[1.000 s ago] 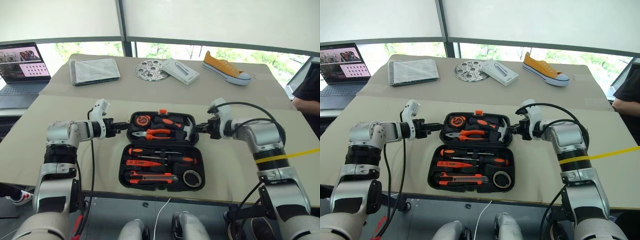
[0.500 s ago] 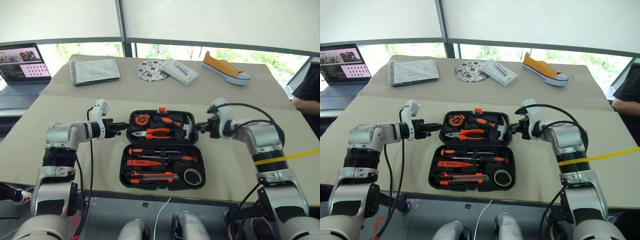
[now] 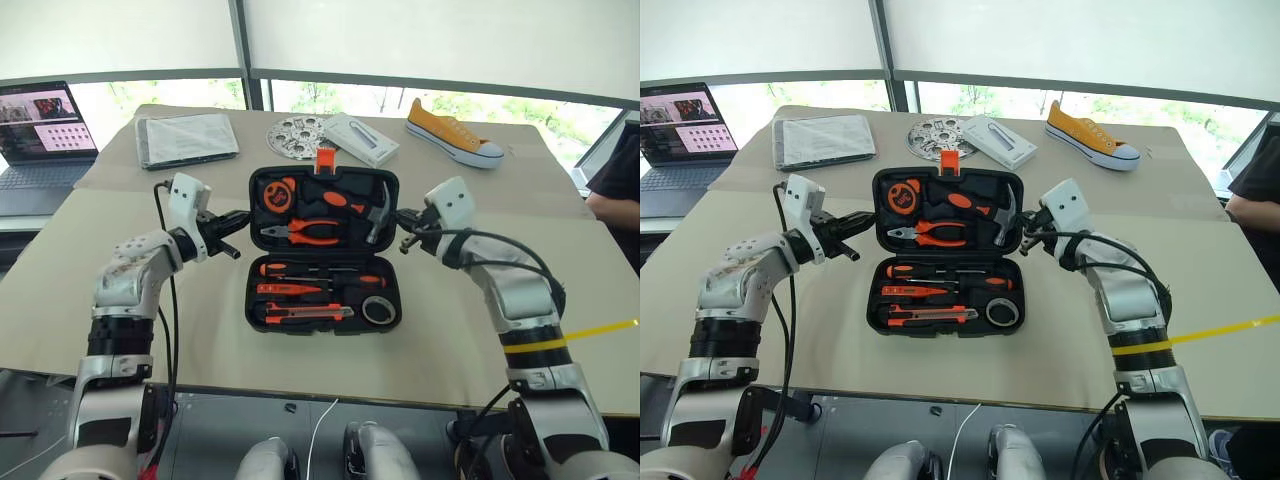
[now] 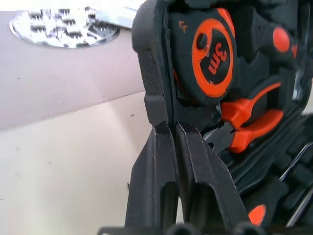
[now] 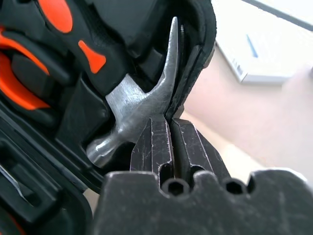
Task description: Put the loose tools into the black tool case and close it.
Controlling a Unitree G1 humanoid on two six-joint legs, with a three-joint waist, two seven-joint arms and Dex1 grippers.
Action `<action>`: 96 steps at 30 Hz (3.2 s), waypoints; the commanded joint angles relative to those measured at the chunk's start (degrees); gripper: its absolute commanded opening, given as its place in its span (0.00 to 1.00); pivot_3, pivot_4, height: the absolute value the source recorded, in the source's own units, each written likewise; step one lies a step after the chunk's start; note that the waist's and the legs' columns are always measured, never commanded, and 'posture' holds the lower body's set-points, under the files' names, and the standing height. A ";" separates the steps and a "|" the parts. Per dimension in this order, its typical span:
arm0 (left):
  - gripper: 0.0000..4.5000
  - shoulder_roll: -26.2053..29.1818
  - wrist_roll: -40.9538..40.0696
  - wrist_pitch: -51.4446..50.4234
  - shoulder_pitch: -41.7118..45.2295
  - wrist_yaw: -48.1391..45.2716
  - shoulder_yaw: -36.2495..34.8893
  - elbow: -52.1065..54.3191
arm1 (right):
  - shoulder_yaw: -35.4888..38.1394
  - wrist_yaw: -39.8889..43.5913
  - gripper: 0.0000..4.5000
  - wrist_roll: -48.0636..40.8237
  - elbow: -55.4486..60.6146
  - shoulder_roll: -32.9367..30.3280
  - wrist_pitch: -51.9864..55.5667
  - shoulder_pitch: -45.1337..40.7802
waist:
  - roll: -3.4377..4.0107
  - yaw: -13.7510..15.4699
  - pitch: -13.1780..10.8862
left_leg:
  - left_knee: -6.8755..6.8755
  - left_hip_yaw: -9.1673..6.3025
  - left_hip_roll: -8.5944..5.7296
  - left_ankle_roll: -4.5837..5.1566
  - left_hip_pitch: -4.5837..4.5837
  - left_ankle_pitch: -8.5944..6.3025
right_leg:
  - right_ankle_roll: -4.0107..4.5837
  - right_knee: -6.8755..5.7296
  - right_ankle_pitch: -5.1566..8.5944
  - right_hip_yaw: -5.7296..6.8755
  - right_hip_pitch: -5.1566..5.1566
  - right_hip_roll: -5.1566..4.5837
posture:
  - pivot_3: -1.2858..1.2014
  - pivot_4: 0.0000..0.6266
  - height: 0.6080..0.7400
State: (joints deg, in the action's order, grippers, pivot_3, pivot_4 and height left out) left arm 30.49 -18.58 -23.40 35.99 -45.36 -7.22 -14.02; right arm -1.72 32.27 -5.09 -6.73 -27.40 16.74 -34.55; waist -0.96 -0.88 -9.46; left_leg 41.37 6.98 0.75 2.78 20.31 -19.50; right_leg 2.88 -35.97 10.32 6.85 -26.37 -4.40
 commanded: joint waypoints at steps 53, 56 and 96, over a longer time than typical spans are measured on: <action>0.00 5.05 16.22 36.60 16.67 -43.92 19.94 -29.85 | -4.66 15.91 0.01 2.68 10.47 -15.20 -5.70 15.43 | -0.52 0.24 0.03 | 0.38 0.90 0.22 0.30 -0.12 0.03 | -0.49 -0.12 0.41 -0.41 0.09 -0.17 | 0.52 0.24 0.94; 0.00 6.53 14.01 31.94 16.35 -42.33 17.10 -25.87 | -2.37 18.36 0.01 -0.65 13.60 -15.99 -4.01 17.82 | -0.52 0.26 0.03 | 0.39 0.87 0.28 0.30 -0.13 0.03 | -0.46 -0.16 0.41 -0.68 0.09 -0.12 | 0.52 0.24 0.94; 0.00 1.29 16.64 24.97 11.67 -38.03 27.60 -9.83 | 3.10 22.15 0.01 -22.62 36.34 -15.03 15.64 27.05 | -0.24 1.40 0.41 | 0.42 0.88 0.27 0.57 -0.45 0.01 | -0.51 -0.22 0.40 -1.19 0.24 -0.02 | 0.52 0.24 0.94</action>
State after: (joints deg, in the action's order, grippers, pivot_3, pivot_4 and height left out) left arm 31.50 -4.54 1.31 48.00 -83.26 18.82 -21.71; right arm -1.76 52.86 -23.27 25.23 -41.71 30.64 -7.20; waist -1.20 0.53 -9.06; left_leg 41.79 7.86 1.02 3.36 19.85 -19.50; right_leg 2.37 -36.20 10.72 5.65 -26.13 -4.42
